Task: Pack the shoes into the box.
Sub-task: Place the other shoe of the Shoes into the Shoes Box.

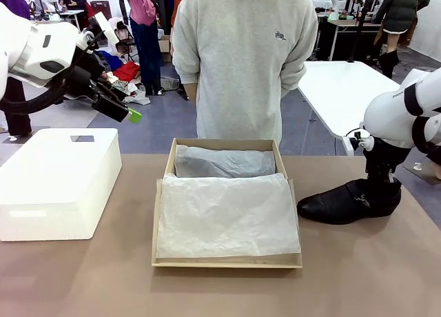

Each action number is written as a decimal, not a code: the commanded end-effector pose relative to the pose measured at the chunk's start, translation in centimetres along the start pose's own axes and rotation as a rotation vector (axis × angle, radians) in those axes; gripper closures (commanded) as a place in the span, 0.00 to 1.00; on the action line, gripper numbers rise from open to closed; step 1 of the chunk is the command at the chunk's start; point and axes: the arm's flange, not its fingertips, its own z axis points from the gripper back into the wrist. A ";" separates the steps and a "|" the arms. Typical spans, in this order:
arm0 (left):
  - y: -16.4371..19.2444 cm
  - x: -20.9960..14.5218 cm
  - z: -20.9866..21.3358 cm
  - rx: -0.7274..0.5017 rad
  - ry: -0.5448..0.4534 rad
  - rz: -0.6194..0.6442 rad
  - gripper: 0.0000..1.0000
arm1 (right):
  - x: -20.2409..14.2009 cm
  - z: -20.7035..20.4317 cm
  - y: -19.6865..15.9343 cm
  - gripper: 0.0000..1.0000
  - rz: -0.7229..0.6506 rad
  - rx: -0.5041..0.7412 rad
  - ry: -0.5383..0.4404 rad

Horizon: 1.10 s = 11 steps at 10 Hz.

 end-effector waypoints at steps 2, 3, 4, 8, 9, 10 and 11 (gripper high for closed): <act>0.1 0.0 0.0 -0.009 -0.009 0.004 0.00 | -0.3 0.4 -0.5 1.00 -0.032 0.026 -0.039; 0.1 0.0 0.0 -0.009 -0.009 0.004 0.00 | -0.5 0.5 -0.7 1.00 -0.040 0.035 -0.045; 0.1 0.0 0.0 -0.009 -0.009 0.004 0.00 | -0.7 1.0 -1.0 1.00 -0.070 0.033 -0.059; 0.1 0.0 0.0 -0.009 -0.009 0.004 0.00 | -0.4 8.9 -3.6 1.00 -0.311 0.043 -0.033; 0.1 0.0 0.0 -0.009 -0.009 0.004 0.00 | -0.1 11.0 -4.2 1.00 -0.388 0.056 -0.048; 0.1 0.0 0.0 -0.009 -0.009 0.004 0.00 | 0.2 12.5 -4.7 1.00 -0.460 0.071 -0.039; 0.1 0.0 0.0 -0.009 -0.009 0.004 0.00 | 0.6 13.6 -5.2 1.00 -0.533 0.087 -0.030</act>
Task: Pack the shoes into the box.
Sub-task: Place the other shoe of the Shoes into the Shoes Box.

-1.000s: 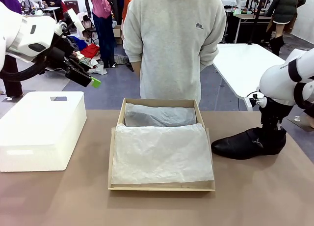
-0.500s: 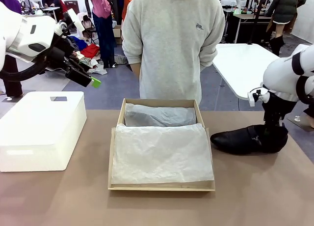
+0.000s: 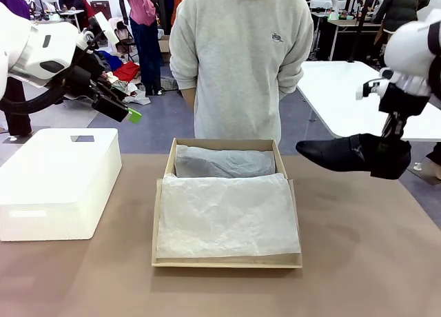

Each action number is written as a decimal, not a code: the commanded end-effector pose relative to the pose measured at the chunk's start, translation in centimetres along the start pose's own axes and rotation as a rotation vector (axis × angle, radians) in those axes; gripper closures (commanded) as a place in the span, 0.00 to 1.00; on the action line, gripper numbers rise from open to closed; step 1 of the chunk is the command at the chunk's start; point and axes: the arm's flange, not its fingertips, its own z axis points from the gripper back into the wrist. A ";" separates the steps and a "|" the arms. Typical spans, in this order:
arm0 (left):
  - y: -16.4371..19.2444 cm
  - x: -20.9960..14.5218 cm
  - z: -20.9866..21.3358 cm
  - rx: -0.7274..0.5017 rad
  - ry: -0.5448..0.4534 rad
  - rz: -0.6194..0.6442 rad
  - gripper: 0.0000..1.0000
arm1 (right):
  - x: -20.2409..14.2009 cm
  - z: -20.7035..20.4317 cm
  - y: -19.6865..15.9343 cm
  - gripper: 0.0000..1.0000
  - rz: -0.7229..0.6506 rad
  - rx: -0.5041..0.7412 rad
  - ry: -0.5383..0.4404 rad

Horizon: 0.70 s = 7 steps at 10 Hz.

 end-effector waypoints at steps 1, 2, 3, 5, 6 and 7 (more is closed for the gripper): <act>0.1 0.0 0.0 -0.009 -0.009 0.004 0.00 | 1.7 1.5 -0.5 1.00 -0.140 0.004 0.010; 0.1 0.0 0.0 -0.009 -0.009 0.004 0.00 | 2.1 2.2 -0.3 1.00 -0.189 -0.042 0.007; 0.1 0.0 0.0 -0.009 -0.009 0.004 0.00 | 2.6 2.8 0.2 1.00 -0.184 -0.049 -0.013; 0.1 0.0 0.0 -0.009 -0.009 0.004 0.00 | 1.5 2.2 -0.1 1.00 -0.159 -0.019 -0.011; 0.1 0.0 0.0 -0.009 -0.009 0.004 0.00 | 1.5 2.2 -0.1 1.00 -0.159 -0.019 -0.011; 0.1 0.0 0.0 -0.009 -0.009 0.004 0.00 | 1.5 2.2 -0.1 1.00 -0.159 -0.019 -0.011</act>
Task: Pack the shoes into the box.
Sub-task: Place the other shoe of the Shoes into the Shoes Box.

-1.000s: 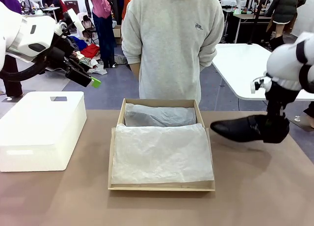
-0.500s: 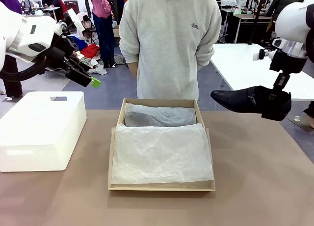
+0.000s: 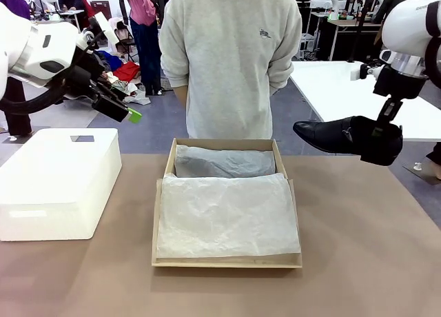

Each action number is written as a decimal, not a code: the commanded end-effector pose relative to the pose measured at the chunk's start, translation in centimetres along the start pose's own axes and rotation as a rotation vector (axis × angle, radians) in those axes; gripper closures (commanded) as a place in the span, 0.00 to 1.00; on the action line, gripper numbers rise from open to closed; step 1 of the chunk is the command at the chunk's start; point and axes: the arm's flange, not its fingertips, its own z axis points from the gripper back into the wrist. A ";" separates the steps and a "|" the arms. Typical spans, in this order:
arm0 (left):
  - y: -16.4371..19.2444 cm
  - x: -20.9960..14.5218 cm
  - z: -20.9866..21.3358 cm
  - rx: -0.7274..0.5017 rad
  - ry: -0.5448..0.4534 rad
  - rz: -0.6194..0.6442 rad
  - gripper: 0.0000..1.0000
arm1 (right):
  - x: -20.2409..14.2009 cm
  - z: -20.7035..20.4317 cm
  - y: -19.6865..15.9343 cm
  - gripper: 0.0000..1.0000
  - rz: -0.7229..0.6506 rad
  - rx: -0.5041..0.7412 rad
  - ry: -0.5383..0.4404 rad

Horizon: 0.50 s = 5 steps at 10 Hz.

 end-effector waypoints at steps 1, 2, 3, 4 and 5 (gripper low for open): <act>0.1 0.0 0.0 -0.009 -0.009 0.004 0.00 | -0.2 0.4 -0.1 1.00 -0.002 -0.003 -0.003; 0.1 0.0 0.0 -0.009 -0.009 0.004 0.00 | -0.2 0.4 -0.1 1.00 -0.002 -0.003 -0.003; 0.1 0.0 0.0 -0.009 -0.009 0.004 0.00 | -0.1 -0.1 -0.1 1.00 -0.003 0.002 0.001; 0.1 0.0 0.0 -0.009 -0.009 0.004 0.00 | 1.2 1.2 0.8 1.00 -0.130 -0.032 -0.029; 0.1 0.0 0.0 -0.009 -0.009 0.004 0.00 | 2.1 2.6 1.8 1.00 -0.234 -0.027 -0.048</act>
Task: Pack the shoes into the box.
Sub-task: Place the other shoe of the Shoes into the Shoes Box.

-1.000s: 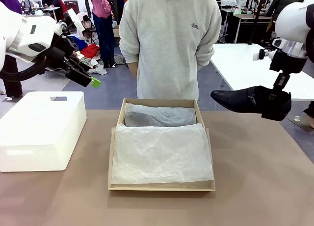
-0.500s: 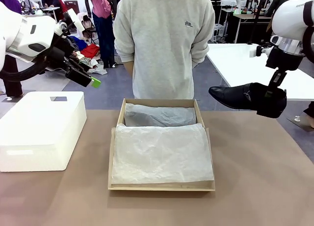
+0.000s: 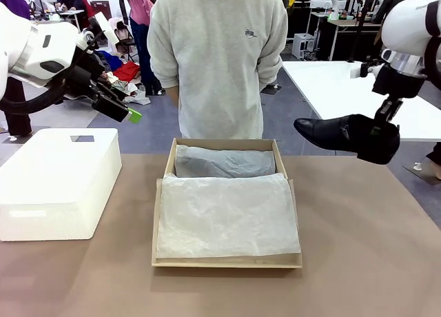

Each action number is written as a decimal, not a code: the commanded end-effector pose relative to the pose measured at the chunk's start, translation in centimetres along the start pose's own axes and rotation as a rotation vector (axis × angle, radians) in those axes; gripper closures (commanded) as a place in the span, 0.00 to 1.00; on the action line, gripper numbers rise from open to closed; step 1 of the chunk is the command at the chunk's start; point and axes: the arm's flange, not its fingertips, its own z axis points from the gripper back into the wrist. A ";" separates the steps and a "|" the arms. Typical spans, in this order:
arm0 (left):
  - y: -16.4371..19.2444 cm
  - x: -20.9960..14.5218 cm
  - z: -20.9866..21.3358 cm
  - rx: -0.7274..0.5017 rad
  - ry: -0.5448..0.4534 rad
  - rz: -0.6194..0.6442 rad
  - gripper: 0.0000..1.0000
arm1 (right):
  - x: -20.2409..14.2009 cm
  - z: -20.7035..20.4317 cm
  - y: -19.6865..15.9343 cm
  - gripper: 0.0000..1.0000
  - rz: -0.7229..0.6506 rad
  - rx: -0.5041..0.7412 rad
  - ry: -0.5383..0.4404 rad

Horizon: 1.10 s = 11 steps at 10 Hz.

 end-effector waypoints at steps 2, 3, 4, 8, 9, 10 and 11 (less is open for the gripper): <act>0.1 0.0 0.0 -0.009 -0.009 0.004 0.00 | 2.8 3.6 3.9 1.00 -0.270 -0.071 -0.045; 0.1 0.0 0.0 -0.009 -0.009 0.004 0.00 | 3.6 3.9 4.8 1.00 -0.360 -0.065 -0.023; 0.1 0.0 0.0 -0.009 -0.009 0.004 0.00 | 4.3 4.0 6.0 1.00 -0.423 -0.067 -0.023; 0.1 0.0 0.0 -0.009 -0.009 0.004 0.00 | 7.8 3.0 11.1 1.00 -0.717 -0.126 -0.060; 0.1 0.0 0.0 -0.009 -0.009 0.004 0.00 | 8.5 2.6 12.3 1.00 -0.760 -0.130 -0.059; 0.1 0.0 0.0 -0.009 -0.009 0.004 0.00 | 9.0 2.3 13.7 1.00 -0.768 -0.139 -0.081; 0.1 0.0 0.0 -0.009 -0.009 0.004 0.00 | 9.0 1.9 14.2 1.00 -0.769 -0.134 -0.101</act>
